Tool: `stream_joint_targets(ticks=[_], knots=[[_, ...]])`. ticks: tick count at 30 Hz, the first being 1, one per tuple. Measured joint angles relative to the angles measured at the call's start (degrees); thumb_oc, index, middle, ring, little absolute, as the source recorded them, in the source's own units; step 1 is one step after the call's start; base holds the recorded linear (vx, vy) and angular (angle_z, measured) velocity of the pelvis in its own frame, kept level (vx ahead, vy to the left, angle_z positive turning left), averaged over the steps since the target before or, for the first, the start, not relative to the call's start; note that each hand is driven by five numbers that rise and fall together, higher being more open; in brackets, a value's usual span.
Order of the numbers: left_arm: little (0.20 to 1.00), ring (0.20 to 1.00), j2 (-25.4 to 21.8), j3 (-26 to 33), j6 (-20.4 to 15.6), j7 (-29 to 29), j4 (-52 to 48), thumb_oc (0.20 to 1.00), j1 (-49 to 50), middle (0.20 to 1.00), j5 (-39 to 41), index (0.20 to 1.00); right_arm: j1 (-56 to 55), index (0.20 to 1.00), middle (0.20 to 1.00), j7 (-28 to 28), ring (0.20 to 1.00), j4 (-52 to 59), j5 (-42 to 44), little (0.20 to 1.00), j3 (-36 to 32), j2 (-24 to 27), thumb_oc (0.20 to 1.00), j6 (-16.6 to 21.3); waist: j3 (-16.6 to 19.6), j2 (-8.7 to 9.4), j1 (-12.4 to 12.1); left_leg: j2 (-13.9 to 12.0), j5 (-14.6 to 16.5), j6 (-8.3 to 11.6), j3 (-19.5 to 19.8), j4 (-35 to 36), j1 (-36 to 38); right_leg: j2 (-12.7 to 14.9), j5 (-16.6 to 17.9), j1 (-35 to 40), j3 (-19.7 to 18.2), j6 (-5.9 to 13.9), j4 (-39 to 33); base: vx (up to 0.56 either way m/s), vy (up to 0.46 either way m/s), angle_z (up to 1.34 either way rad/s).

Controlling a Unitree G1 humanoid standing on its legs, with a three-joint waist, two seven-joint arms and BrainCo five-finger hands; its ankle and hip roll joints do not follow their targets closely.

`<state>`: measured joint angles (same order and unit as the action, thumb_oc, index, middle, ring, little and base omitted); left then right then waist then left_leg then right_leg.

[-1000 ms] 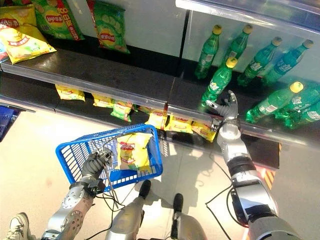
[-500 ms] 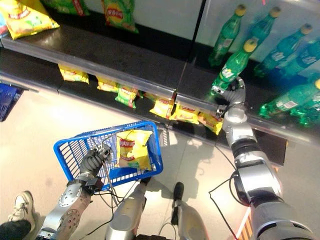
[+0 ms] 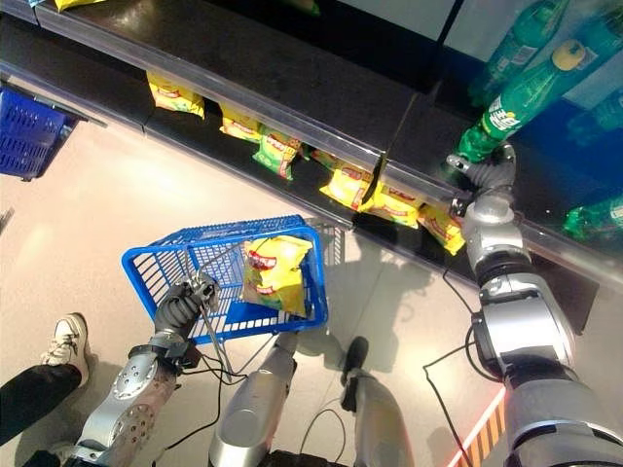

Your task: Pick up the snacks into the basket

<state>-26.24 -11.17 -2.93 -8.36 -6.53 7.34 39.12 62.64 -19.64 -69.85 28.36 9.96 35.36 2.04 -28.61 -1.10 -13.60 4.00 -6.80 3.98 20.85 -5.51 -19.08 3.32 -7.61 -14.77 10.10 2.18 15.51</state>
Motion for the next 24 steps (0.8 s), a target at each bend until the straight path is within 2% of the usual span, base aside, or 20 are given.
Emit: stream_joint_targets(ticks=[7, 15, 16, 18, 24], knots=[[0.2, 0.2, -0.1, -0.1, -0.35, -0.01, -0.45, 0.2, -0.89, 0.2, 0.27, 0.2, 4.3, 1.0, 1.0, -0.09, 1.0, -3.51, 2.48, 1.0, 0.02, 1.87, 1.0, -0.33, -0.01, -0.02, -1.64, 0.18, -0.44, 0.49, 1.89, 0.03, -1.66, 0.09, -0.48, -1.31, 1.85, -0.73, 0.74, 0.01, -0.016, 0.13], [0.2, 0.2, -0.29, -0.17, -0.39, -0.02, -0.66, 0.2, -2.21, 0.2, 0.43, 0.2, 6.85, 1.0, 1.0, 0.33, 1.0, -3.62, 4.61, 1.0, -0.06, 1.84, 1.0, -0.36, -0.02, -0.05, -2.86, 0.87, -0.47, 0.53, 3.36, 0.09, -1.74, 0.67, -1.17, -0.85, 3.24, -0.59, 0.79, 0.02, -0.001, 0.11], [0.2, 0.2, -0.33, -0.17, -0.41, -0.02, -0.78, 0.2, -2.39, 0.2, 0.43, 0.2, 7.3, 0.614, 0.614, 0.37, 0.614, -3.65, 4.97, 0.614, -0.02, 1.84, 0.614, -0.35, -0.02, -0.05, -2.92, 1.07, -0.47, 0.53, 3.8, 0.09, -1.74, 0.81, -1.3, -0.75, 3.55, -0.49, 0.8, 0.01, 0.008, 0.11], [0.2, 0.2, -0.51, -0.32, -0.41, -0.02, -1.09, 0.2, -2.42, 0.2, 0.43, 0.2, 7.8, 0.2, 0.2, 0.37, 0.2, -3.73, 5.13, 0.2, -0.06, 1.87, 0.2, -0.35, -0.02, -0.05, -2.94, 1.32, -0.49, 0.49, 4.32, 0.08, -1.74, 1.04, -1.45, -0.53, 3.96, -0.36, 0.78, 0.01, 0.003, 0.16], [0.2, 0.2, -1.8, -1.76, -0.65, 0.02, -1.47, 0.2, -2.6, 0.2, 0.44, 0.2, 9.24, 0.2, 0.2, 1.11, 0.2, -4.64, 6.68, 0.2, 0.04, 2.05, 0.2, -0.27, -0.01, -0.08, -3.26, 1.77, -0.58, 0.38, 4.57, 0.12, -1.96, 1.79, -1.81, -0.43, 4.63, 0.1, 0.82, 0.02, -0.001, 0.08]])
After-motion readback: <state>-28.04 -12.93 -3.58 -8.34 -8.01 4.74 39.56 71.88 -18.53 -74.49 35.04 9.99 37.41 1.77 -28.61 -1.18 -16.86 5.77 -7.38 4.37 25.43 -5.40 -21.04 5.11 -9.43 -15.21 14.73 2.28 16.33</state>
